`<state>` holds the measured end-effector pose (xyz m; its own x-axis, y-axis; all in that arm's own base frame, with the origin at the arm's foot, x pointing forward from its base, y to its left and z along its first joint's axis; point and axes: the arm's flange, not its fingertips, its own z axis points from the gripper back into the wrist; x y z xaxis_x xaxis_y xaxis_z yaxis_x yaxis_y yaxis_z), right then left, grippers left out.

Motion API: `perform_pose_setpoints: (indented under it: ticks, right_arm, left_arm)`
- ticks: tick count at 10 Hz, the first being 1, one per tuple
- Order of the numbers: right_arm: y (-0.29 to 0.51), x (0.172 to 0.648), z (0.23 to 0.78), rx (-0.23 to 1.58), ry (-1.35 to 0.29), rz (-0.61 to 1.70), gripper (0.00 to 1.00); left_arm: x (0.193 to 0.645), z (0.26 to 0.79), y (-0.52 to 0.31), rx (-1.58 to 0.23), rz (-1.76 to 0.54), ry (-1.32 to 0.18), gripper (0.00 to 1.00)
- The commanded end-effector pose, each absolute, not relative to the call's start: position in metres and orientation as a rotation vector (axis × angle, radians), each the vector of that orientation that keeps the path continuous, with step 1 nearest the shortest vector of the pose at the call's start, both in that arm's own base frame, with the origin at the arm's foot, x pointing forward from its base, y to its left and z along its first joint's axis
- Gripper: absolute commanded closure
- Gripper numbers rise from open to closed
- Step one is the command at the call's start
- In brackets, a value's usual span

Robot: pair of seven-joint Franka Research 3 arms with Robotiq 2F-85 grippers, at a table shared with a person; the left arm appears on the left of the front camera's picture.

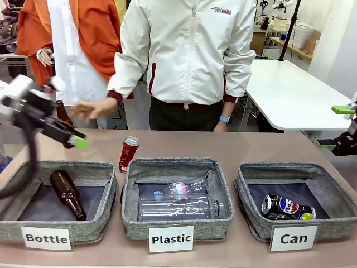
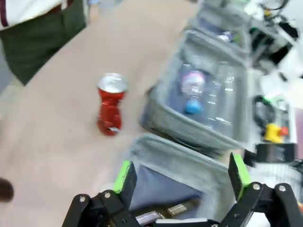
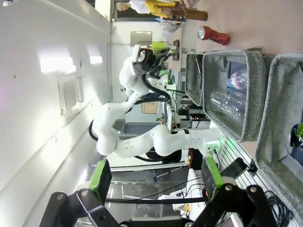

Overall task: Sort the can waste into the basket.
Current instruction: Pick up the can waste from the table and place it in the right Fabric basket.

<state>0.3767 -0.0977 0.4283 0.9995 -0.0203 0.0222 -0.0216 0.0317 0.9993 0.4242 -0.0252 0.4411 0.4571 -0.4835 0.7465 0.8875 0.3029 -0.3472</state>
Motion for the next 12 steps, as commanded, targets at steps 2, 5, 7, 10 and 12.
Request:
perform_pose_setpoints:
  ticks: [2,5,7,10,12]
  right_arm:
    - [-0.1,0.375,0.429,1.537,-0.04,0.029,0.0]
    - [-0.1,0.375,0.429,1.537,-0.04,0.029,0.0]
    - [-0.1,0.375,0.429,1.537,-0.04,0.029,0.0]
    - [-0.1,0.375,0.429,1.537,-0.04,0.029,0.0]
    - [-0.1,0.375,0.429,1.537,-0.04,0.029,0.0]
  left_arm:
    - [0.31,0.51,0.098,-0.802,-0.942,-0.658,0.0]
    - [0.218,0.523,0.195,-0.787,-0.699,-0.783,0.0]
    - [0.195,0.522,0.227,-0.777,-0.537,-0.89,0.0]
    - [0.204,0.517,0.233,-0.783,-0.5,-0.88,0.0]
    - [0.194,0.512,0.241,-0.763,-0.511,-0.882,0.0]
